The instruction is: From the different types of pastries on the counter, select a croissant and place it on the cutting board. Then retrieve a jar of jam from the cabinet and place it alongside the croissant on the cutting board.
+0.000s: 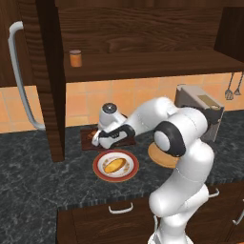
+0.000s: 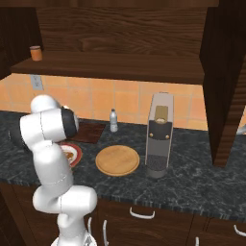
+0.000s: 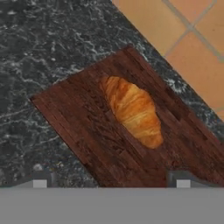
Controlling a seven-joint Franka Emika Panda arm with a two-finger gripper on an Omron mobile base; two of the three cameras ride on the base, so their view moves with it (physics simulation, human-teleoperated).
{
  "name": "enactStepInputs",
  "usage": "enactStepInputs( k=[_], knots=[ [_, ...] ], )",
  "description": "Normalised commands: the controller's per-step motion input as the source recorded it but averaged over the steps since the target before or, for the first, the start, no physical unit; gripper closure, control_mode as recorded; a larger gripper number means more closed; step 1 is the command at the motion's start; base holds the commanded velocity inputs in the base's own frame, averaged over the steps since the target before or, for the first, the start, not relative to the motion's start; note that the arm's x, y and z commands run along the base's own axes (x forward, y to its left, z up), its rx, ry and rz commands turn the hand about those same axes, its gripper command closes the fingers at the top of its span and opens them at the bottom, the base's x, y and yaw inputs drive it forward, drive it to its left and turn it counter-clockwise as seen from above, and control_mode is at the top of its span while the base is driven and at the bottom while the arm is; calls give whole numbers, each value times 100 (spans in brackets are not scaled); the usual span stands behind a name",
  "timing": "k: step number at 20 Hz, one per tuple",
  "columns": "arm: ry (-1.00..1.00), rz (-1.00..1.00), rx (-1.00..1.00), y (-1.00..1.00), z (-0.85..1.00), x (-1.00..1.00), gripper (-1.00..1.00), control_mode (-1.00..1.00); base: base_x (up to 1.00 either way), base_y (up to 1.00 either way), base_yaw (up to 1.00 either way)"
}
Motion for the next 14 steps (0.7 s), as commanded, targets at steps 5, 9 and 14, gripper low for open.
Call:
enactStepInputs(
  k=[5, 9, 14],
  knots=[
    [-13, 0, 3, -19, 25, -85, -100, -100, 0, 0, 0],
    [-3, 0, 0, -14, 74, -53, -100, -100, 0, 0, 0],
    [-7, 0, 2, -14, 45, -64, -100, -100, 0, 0, 0]
  ],
)
